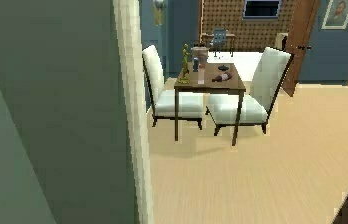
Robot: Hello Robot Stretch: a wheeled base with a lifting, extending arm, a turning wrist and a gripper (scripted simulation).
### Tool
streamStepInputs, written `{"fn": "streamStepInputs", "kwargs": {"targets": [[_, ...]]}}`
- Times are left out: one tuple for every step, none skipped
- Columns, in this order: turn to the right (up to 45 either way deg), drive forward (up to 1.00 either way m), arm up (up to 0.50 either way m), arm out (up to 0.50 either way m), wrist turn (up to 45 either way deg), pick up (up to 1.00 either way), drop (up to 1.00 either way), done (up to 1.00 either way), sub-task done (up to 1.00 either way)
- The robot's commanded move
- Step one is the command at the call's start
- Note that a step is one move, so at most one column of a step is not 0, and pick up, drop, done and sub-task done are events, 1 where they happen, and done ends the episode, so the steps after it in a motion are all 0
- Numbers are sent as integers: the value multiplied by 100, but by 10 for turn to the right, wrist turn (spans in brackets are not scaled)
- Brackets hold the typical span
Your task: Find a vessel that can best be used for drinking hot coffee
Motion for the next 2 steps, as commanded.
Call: {"fn": "streamStepInputs", "kwargs": {"targets": [[150, 0, 0, 0, 0, 0, 0, 0, 0], [0, 90, 0, 0, 0, 0, 0, 0, 0]]}}
